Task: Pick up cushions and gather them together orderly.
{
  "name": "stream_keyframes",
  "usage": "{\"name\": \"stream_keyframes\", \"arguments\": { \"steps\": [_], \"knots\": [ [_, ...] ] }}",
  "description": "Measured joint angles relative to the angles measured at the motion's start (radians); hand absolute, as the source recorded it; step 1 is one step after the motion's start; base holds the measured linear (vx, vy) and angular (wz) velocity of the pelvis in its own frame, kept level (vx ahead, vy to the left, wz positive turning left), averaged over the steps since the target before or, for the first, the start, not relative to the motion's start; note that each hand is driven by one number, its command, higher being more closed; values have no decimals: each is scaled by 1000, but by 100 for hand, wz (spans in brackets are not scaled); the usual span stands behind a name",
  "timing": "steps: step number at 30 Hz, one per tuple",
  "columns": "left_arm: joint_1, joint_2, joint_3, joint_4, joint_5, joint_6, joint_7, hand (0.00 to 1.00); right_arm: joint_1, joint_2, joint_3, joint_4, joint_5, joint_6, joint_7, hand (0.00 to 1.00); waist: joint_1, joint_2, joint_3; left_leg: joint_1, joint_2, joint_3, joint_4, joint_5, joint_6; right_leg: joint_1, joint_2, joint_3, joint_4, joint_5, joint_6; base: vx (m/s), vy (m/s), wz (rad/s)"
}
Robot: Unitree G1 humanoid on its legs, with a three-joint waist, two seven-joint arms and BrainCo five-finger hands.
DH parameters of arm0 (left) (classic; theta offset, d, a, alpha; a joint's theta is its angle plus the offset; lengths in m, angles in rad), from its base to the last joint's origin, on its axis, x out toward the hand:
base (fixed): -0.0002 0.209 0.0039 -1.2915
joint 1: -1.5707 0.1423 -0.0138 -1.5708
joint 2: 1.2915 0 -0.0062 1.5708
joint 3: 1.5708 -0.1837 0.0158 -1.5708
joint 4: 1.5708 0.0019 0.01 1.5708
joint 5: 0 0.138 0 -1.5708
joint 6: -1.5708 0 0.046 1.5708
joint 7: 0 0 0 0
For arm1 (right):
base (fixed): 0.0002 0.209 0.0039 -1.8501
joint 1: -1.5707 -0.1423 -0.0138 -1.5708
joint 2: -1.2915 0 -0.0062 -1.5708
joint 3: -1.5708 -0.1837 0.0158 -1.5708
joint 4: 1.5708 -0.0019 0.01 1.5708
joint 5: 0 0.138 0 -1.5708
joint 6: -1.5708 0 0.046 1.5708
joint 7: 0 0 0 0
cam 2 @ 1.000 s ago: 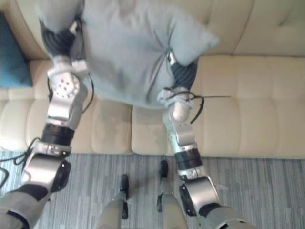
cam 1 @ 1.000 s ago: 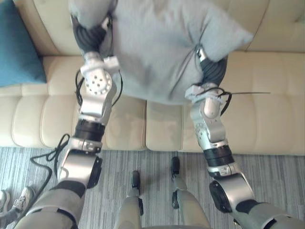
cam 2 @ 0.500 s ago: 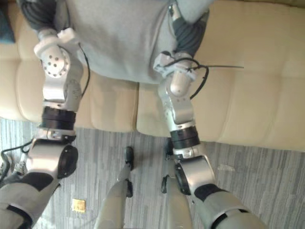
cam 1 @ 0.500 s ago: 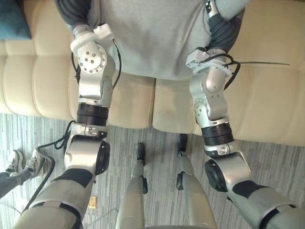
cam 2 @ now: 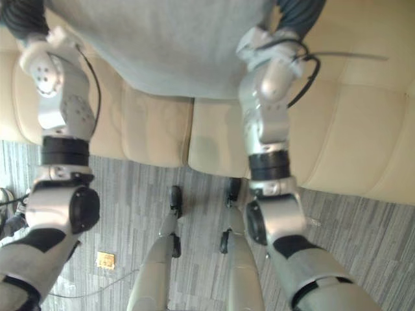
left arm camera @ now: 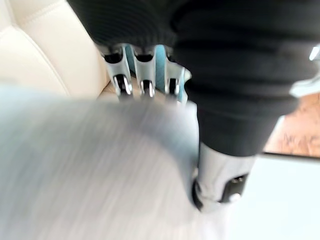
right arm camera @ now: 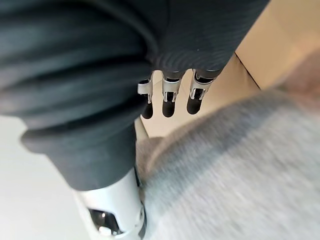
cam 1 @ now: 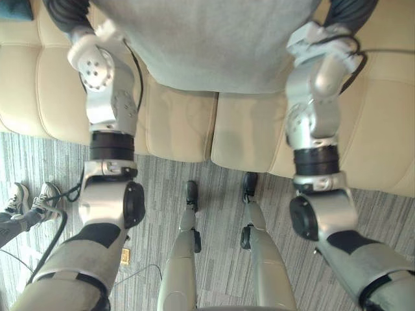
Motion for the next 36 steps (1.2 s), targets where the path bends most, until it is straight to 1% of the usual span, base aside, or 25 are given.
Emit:
{"name": "stream_keyframes", "arguments": {
  "steps": [1,2,3,4,5,7,10,11,12,14,16,17,18,19,20,21,22,23,25,28,30,31,33,34,36],
  "knots": [
    [-7,12,2,9,-10,0,-8,0,-14,-18,-4,24,27,0,6,0,0,0,0,3,1,-1,0,1,1,1,0,-1,4,0,0,-16,39,3],
    [-23,39,3,23,-47,0,-29,0,-36,-55,-9,54,95,1,30,0,0,0,0,5,0,-4,0,1,2,6,0,-4,5,0,0,-7,37,5],
    [-38,63,4,32,-67,0,-47,0,-52,-94,-9,78,134,2,47,0,0,0,0,6,-1,-8,0,3,3,9,-1,-8,5,0,0,-8,51,8],
    [-46,77,4,39,-72,0,-55,0,-58,-116,-8,94,146,2,59,0,0,0,0,7,-1,-13,0,4,2,12,-2,-12,5,0,0,-16,76,12],
    [-52,110,0,63,-76,1,-81,0,-66,-176,-4,159,187,14,87,0,-1,-1,1,25,2,-24,-3,5,1,32,-1,-22,5,0,0,-18,69,10],
    [-52,128,-3,79,-78,0,-93,0,-67,-201,2,183,211,24,104,0,-1,-1,1,36,2,-25,-5,5,1,44,-1,-23,5,0,0,-13,62,4],
    [-30,181,-6,84,-139,-8,-133,0,-66,-257,32,200,250,35,138,0,-3,-1,1,64,-3,-23,-21,13,9,62,-4,-22,6,0,0,-6,95,-1],
    [5,197,-6,70,-162,-19,-153,0,-54,-268,36,200,255,38,150,0,-5,-2,1,75,-4,-23,-23,14,10,73,-5,-22,6,0,0,-3,99,1],
    [55,201,-5,48,-184,-23,-165,0,-18,-277,43,186,256,39,154,0,-8,-2,1,91,-5,-23,-23,14,10,88,-5,-17,7,-9,10,-6,115,3],
    [138,202,-3,-21,-192,-24,-172,0,54,-282,49,132,256,40,158,0,-11,-2,1,108,-6,-23,-23,13,10,108,-6,-16,7,-19,7,-8,88,5],
    [348,200,1,-207,-191,-53,-172,0,239,-283,50,-21,243,40,166,0,-23,-6,4,142,-10,-20,-25,9,16,143,-7,-16,7,-36,5,-4,82,2],
    [402,196,3,-244,-190,-61,-172,0,289,-282,50,-57,241,40,168,0,-27,-7,4,152,-11,-20,-25,8,16,153,-7,-16,7,-37,7,6,83,-1],
    [491,181,11,-292,-186,-75,-173,0,378,-276,49,-104,231,40,172,0,-29,-10,6,173,-11,-16,-25,5,21,174,-5,-16,7,-40,7,14,77,-4],
    [601,154,13,-325,-181,-86,-176,0,492,-254,43,-154,192,40,178,0,-35,-16,9,207,-10,-13,-26,-3,22,206,-3,-12,9,-49,4,13,71,-4],
    [641,135,15,-331,-179,-86,-180,0,534,-241,40,-174,173,40,182,0,-36,-17,9,219,-10,-12,-25,-6,24,217,-2,-12,9,-53,6,14,61,-8],
    [728,75,19,-346,-174,-88,-188,0,624,-207,39,-217,156,38,190,0,-37,-20,7,245,-10,-6,-22,-17,26,241,-2,-5,11,-60,8,28,70,-15],
    [838,-4,3,-363,-173,-85,-205,0,727,-159,46,-250,115,38,213,0,-37,-27,7,278,-11,7,-13,-33,33,272,-2,5,11,-71,11,27,60,-19],
    [874,-27,-7,-369,-173,-83,-215,0,760,-144,50,-262,105,38,223,0,-36,-27,7,290,-12,10,-13,-36,35,283,-2,7,11,-74,14,67,67,-19],
    [1073,-146,-89,-374,-142,-64,-266,0,955,-65,75,-284,25,46,280,0,-38,-36,2,360,-11,20,-10,-56,37,344,0,17,19,-92,15,96,50,-16],
    [1188,-197,-150,-348,-101,-38,-312,0,1080,-12,94,-277,-39,57,327,0,-40,-52,-8,401,-11,36,17,-84,43,389,1,30,20,-99,21,83,36,-20],
    [1266,-251,-171,-233,-43,-15,-361,0,1181,54,103,-187,-117,67,368,0,-46,-62,-27,479,-12,49,24,-109,51,463,2,37,22,-128,35,83,32,-17],
    [1275,-261,-171,-200,-31,-10,-369,0,1198,65,103,-161,-131,70,373,0,-47,-61,-36,493,-11,50,25,-114,48,478,2,37,22,-132,36,74,34,-7],
    [1324,-294,-171,-45,4,11,-392,0,1274,105,109,-28,-156,90,397,0,-58,-67,-100,529,-13,52,48,-144,49,523,-1,39,20,-147,47,80,57,-3],
    [1332,-296,-171,-14,16,14,-394,0,1283,111,111,-1,-174,91,401,0,-60,-68,-110,534,-14,54,54,-150,50,532,-1,40,17,-148,48,75,62,-10],
    [1360,-310,-142,148,104,41,-402,0,1309,134,115,150,-280,105,423,0,-63,-76,-152,586,-22,62,55,-168,55,586,-3,57,-3,-148,54,68,53,-16]
  ]
}}
